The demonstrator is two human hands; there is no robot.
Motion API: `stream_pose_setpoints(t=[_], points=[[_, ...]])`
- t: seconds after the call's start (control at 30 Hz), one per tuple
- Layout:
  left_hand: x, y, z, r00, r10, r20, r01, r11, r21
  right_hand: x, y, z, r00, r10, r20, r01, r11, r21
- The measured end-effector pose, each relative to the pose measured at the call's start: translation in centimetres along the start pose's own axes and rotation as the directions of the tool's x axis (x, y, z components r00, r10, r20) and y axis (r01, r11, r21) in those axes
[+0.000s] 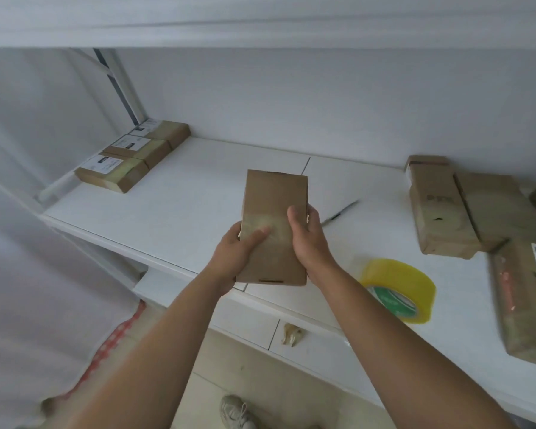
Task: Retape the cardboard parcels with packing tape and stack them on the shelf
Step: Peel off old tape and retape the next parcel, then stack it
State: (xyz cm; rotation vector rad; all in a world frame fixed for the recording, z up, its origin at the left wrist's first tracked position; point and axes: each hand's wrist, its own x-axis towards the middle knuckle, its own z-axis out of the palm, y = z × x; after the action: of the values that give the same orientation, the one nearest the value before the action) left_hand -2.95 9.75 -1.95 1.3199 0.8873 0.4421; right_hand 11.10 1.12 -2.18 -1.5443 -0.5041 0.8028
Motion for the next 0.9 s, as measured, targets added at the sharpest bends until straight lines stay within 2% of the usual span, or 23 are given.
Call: stream_pose_setpoints(t=[0.1, 0.17, 0.23, 0.33, 0.43, 0.53, 0.6, 0.7, 0.77, 0.9], points=[[-0.7, -1.2, 0.1, 0.997, -0.012, -0.075, 0.005, 0.996, -0.084, -0.6, 0.5, 0.5, 1.000, -0.016, 0.016, 0.019, 0.981, -0.193], [-1.0, -2.3, 0.1, 0.985, -0.053, -0.165, 0.025, 0.986, -0.163, -1.4, 1.3, 1.1, 0.997, -0.055, 0.061, 0.073, 0.925, -0.372], [-1.3, -2.9, -0.2, 0.977, -0.086, -0.197, 0.041, 0.974, -0.222, -2.3, 1.9, 1.6, 0.990, -0.091, 0.109, 0.132, 0.872, -0.471], [-1.9, -2.7, -0.2, 0.983, -0.090, -0.158, 0.049, 0.967, -0.249, -2.7, 2.3, 1.1, 0.984, -0.100, 0.144, 0.159, 0.855, -0.493], [-2.6, -2.4, 0.1, 0.985, -0.088, -0.150, 0.053, 0.974, -0.219, -2.4, 2.2, 0.7, 0.994, -0.041, 0.102, 0.089, 0.843, -0.530], [-3.0, -3.2, 0.9, 0.981, -0.129, -0.142, 0.100, 0.975, -0.197, -1.9, 2.0, 1.4, 0.995, 0.045, 0.089, 0.021, 0.776, -0.630], [-3.5, -3.7, 1.6, 0.973, -0.129, -0.190, 0.092, 0.977, -0.192, -1.5, 1.9, 2.3, 0.997, 0.053, 0.051, -0.002, 0.712, -0.702], [-3.9, -4.8, 2.1, 0.968, -0.112, -0.225, 0.041, 0.953, -0.300, -1.1, 1.7, 3.9, 0.999, 0.005, 0.043, 0.030, 0.623, -0.782], [-4.3, -4.8, 2.1, 0.968, -0.082, -0.238, -0.013, 0.928, -0.372, -1.0, 1.1, 4.8, 0.998, -0.025, 0.053, 0.057, 0.621, -0.782], [-5.3, -3.4, 1.8, 0.999, -0.014, -0.043, -0.014, 0.808, -0.588, -1.5, -0.2, 6.5, 0.992, -0.039, 0.117, 0.110, 0.701, -0.705]])
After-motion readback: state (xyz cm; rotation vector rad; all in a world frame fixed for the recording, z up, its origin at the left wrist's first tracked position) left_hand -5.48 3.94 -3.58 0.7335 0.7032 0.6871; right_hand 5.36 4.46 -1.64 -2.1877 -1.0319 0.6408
